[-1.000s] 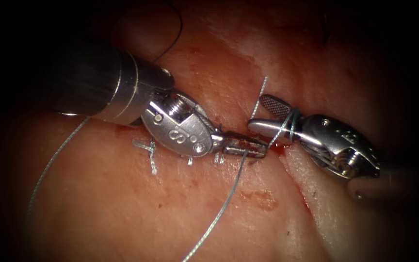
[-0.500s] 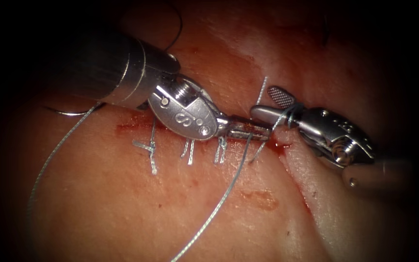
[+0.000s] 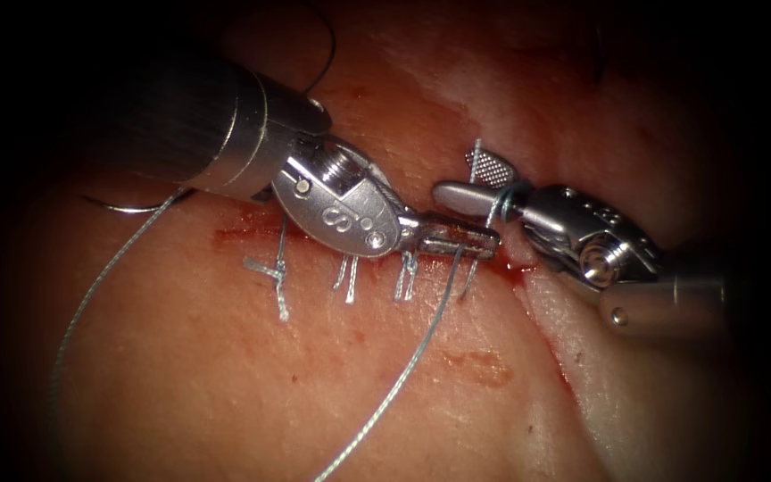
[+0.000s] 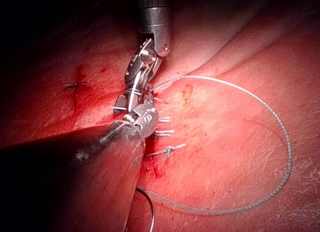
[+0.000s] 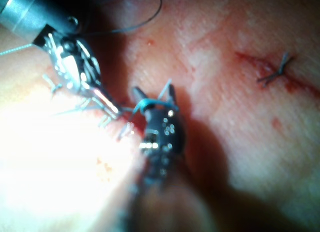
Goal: Wound Closure
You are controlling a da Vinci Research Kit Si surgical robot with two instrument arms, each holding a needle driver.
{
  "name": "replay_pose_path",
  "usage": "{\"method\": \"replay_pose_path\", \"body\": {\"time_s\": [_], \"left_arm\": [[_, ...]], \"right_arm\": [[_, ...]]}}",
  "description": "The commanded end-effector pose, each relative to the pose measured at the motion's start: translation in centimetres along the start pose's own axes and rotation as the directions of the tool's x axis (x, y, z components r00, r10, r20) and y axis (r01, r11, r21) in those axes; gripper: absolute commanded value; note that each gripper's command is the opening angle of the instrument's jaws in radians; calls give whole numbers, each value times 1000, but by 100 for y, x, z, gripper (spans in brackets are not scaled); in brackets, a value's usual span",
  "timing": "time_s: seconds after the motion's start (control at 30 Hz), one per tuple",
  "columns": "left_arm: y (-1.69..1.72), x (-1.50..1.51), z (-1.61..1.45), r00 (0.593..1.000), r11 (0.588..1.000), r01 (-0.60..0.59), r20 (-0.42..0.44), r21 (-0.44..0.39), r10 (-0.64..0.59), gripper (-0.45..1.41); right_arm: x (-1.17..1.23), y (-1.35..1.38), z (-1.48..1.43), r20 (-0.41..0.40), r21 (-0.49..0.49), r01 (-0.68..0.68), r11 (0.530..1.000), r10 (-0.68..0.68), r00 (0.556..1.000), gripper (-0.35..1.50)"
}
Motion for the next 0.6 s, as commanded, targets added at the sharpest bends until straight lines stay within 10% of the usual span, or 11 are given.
{"method": "replay_pose_path", "body": {"time_s": [0.03,0.17,0.6], "left_arm": [[0,-4,5,1000,1000,-3,-2,0,3,-45],[0,-4,4,1000,1000,-3,3,0,3,-45],[-13,-13,-20,999,1000,25,33,15,-26,-45]], "right_arm": [[-4,0,8,-2,0,1,1000,-1,1000,57],[-4,1,7,1,4,1,1000,-1,1000,-32],[-3,-16,-34,-19,1,81,997,-81,997,-35]]}}
